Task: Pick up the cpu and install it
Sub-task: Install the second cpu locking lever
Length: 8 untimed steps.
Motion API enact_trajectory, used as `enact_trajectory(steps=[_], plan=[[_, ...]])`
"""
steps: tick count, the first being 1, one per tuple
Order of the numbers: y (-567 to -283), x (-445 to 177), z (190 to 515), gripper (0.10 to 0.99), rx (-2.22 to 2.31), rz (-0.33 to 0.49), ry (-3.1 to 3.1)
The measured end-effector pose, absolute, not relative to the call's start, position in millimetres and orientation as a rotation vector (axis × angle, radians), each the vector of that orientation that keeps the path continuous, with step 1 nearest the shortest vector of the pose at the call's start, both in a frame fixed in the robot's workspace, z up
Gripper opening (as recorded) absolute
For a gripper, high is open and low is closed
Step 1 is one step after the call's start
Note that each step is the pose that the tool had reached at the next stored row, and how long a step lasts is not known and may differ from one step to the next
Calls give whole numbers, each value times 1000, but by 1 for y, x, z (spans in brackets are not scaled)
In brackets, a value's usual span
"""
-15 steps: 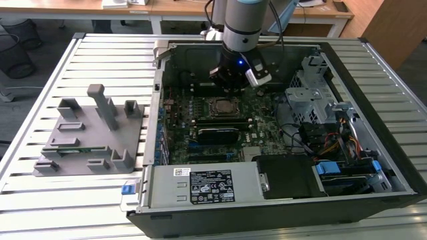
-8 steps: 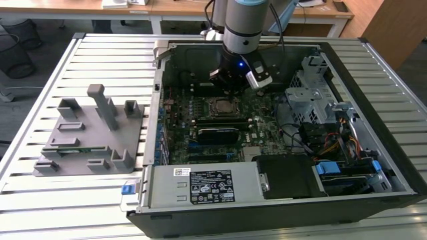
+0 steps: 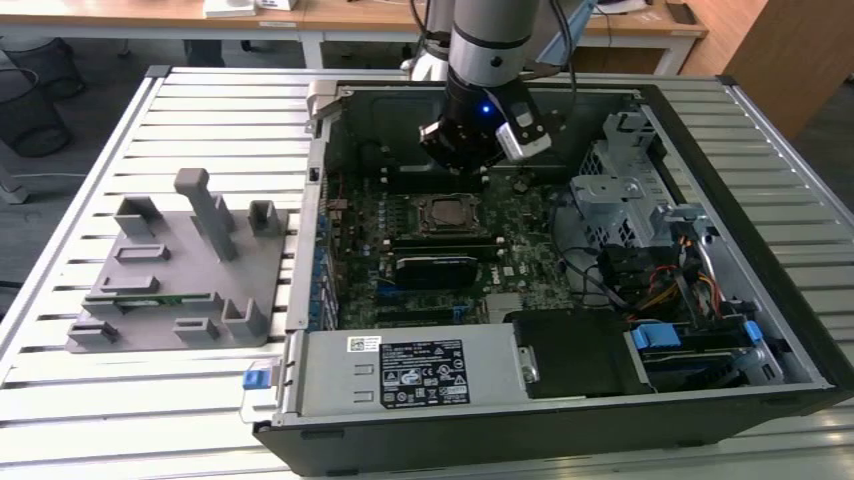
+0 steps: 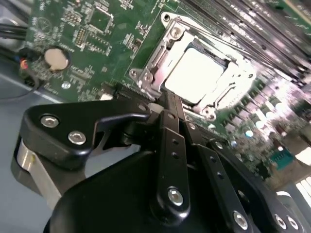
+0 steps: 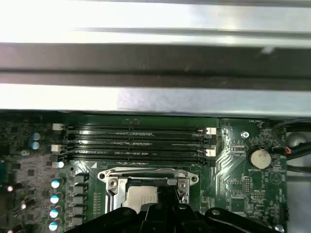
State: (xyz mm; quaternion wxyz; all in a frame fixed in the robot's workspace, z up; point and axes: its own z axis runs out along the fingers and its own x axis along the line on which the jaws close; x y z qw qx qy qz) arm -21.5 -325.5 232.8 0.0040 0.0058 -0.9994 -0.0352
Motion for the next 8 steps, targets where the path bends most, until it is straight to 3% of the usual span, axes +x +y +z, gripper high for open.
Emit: enact_trajectory(steps=[8], plan=[[-338, -22, 239, 106, 18, -110, -3131]])
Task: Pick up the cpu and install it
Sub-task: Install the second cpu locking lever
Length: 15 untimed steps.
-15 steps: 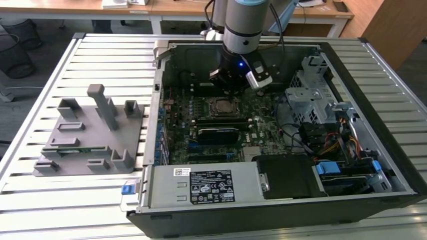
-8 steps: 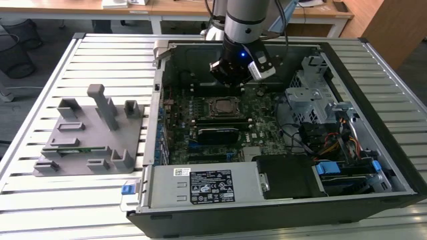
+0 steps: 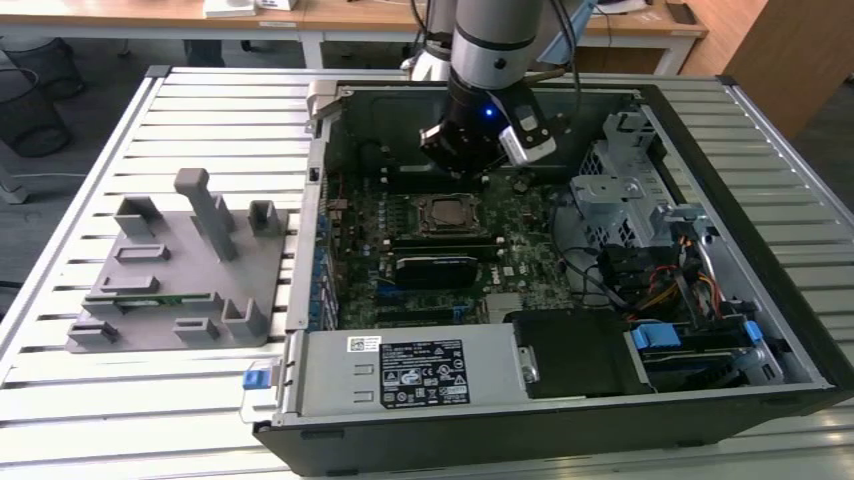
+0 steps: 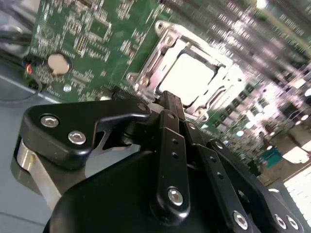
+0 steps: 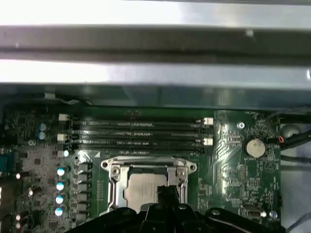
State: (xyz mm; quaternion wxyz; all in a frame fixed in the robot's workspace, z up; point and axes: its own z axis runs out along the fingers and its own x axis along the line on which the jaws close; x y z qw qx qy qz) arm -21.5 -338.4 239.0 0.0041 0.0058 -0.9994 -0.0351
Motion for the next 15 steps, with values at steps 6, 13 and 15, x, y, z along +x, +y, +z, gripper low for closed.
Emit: enact_trajectory(steps=[6, 13, 15], plan=[[-361, -22, 239, 106, 18, -110, -3132], [-375, -20, 239, 106, 17, -114, -3117], [-376, -20, 239, 106, 17, -115, -3117]])
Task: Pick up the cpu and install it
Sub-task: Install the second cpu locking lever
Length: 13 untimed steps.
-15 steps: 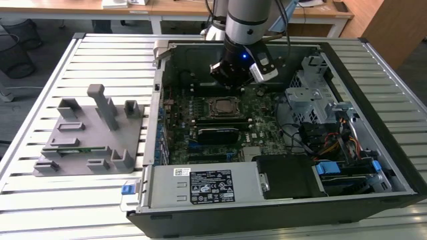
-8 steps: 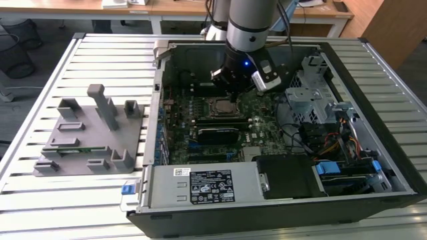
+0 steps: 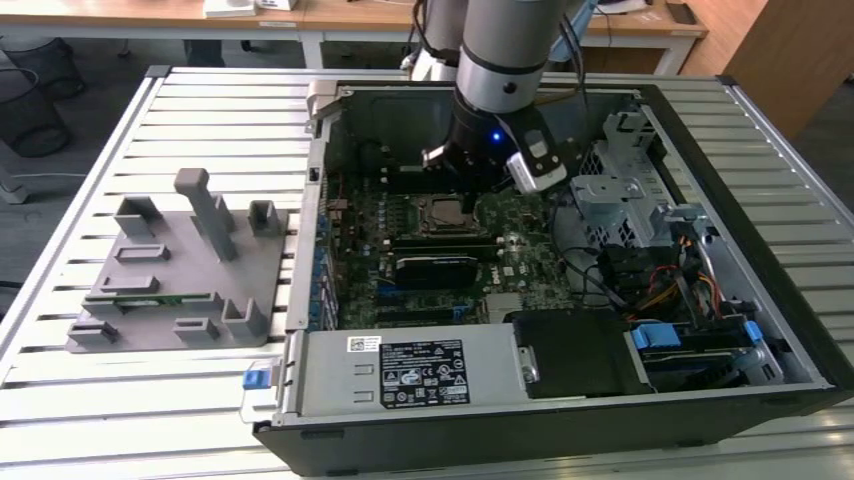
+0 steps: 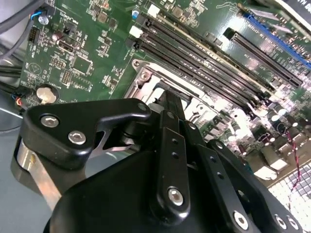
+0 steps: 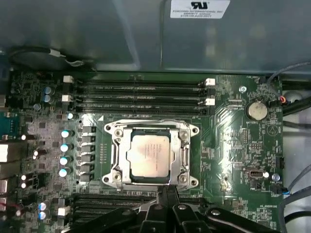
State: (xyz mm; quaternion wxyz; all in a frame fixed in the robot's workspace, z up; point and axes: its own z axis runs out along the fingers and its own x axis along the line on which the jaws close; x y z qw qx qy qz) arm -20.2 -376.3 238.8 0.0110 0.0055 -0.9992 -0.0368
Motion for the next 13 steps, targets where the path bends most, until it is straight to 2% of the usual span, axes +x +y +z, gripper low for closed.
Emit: enact_trajectory(steps=[13], plan=[[-391, -20, 239, 106, 17, -115, -3117]])
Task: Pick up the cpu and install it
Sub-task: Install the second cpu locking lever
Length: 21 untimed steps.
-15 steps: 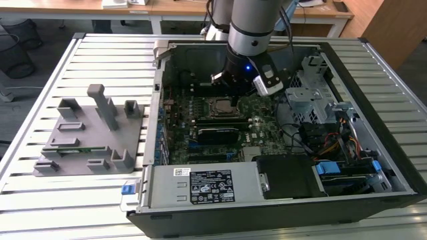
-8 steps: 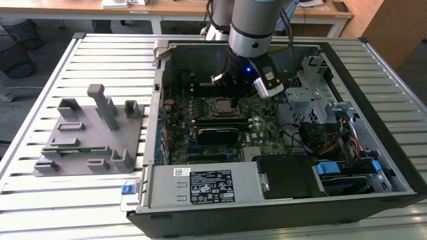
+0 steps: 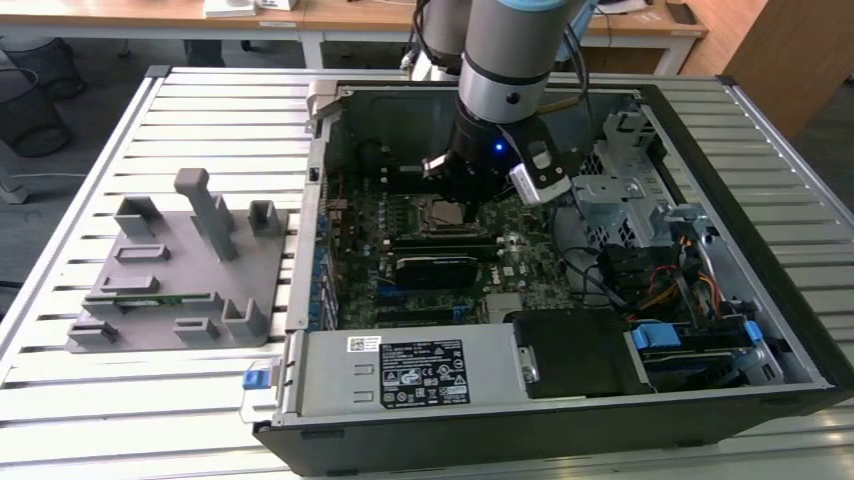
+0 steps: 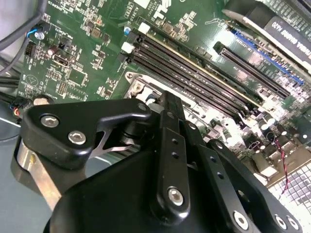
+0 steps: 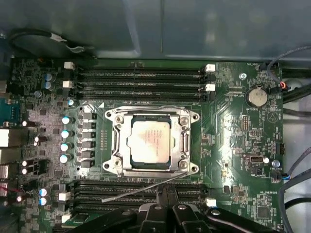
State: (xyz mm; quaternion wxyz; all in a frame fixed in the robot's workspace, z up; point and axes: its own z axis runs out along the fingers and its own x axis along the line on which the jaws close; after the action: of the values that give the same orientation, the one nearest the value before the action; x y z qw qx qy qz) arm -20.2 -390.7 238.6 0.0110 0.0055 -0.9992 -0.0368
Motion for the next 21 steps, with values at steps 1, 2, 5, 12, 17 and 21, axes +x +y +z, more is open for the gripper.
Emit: enact_trajectory(steps=[1, 2, 5, 12, 17, 21], plan=[[-391, -20, 239, 106, 17, -115, -3117], [-391, -20, 239, 106, 17, -116, -3116], [-391, -20, 239, 106, 17, -122, -3112], [-397, -20, 239, 106, 17, -127, -3111], [-399, -23, 239, 106, 18, -128, -3111], [-399, -31, 239, 106, 18, -128, -3111]])
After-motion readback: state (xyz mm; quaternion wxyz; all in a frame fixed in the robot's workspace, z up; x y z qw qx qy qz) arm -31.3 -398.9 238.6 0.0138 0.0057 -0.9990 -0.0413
